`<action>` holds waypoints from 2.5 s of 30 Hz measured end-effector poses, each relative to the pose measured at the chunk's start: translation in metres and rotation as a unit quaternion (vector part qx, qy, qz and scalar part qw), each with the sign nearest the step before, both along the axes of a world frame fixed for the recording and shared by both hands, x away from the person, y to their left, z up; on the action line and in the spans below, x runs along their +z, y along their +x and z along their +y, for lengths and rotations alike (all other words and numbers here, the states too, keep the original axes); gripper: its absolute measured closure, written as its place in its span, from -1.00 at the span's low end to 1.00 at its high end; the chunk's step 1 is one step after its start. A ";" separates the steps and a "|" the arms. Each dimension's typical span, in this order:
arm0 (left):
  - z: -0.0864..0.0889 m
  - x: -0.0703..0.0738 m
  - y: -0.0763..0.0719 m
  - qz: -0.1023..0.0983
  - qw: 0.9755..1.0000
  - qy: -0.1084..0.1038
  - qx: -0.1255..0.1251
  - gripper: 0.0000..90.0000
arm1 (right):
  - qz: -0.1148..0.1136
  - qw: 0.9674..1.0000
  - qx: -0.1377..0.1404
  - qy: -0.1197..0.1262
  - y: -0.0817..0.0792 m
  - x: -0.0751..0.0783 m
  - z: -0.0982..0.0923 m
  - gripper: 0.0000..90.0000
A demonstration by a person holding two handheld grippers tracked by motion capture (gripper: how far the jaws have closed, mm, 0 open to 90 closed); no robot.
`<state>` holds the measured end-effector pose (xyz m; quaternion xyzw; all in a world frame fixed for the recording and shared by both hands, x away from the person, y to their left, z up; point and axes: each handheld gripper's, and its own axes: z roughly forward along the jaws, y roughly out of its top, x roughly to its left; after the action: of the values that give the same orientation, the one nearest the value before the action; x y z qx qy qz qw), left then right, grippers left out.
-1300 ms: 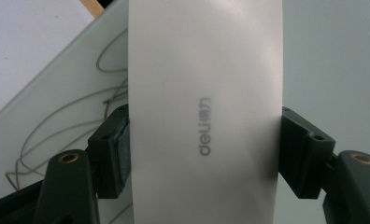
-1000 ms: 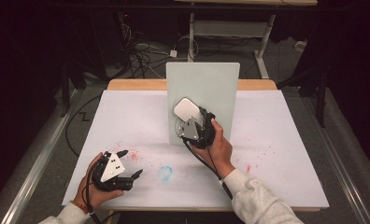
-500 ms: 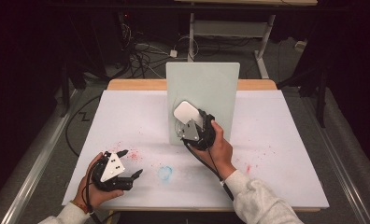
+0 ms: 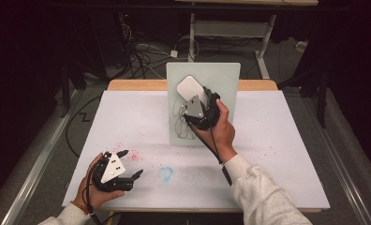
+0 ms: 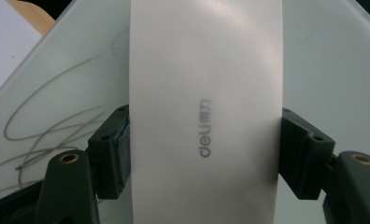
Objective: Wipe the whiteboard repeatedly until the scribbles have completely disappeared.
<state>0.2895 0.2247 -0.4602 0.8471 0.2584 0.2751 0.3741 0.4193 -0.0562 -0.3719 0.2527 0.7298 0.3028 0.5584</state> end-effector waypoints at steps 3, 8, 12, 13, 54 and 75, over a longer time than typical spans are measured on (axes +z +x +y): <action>0.001 0.000 0.000 -0.001 1.000 -0.002 0.002 -0.59 | 0.004 1.000 0.008 -0.011 -0.003 -0.009 0.007 -0.31; 0.001 0.000 -0.001 -0.001 1.000 -0.001 0.000 -0.59 | 0.008 0.998 0.023 -0.056 -0.013 -0.036 0.017 -0.31; 0.001 0.000 -0.001 -0.002 1.000 -0.001 0.000 -0.59 | 0.012 0.997 0.027 -0.072 -0.020 -0.054 0.018 -0.31; 0.001 0.000 -0.001 -0.001 1.000 -0.001 0.001 -0.59 | 0.014 0.997 0.027 -0.072 -0.021 -0.057 0.018 -0.31; 0.001 0.001 -0.001 -0.003 1.000 -0.001 0.002 -0.59 | 0.021 0.999 0.018 -0.023 -0.006 -0.023 0.008 -0.31; 0.000 0.001 -0.002 -0.004 1.000 0.000 0.002 -0.59 | 0.074 0.990 0.043 -0.114 -0.036 -0.104 -0.005 -0.31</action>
<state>0.2880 0.2244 -0.4595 0.8455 0.2581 0.2795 0.3747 0.3832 -0.0608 -0.4761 0.1774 0.8092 0.2213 0.5146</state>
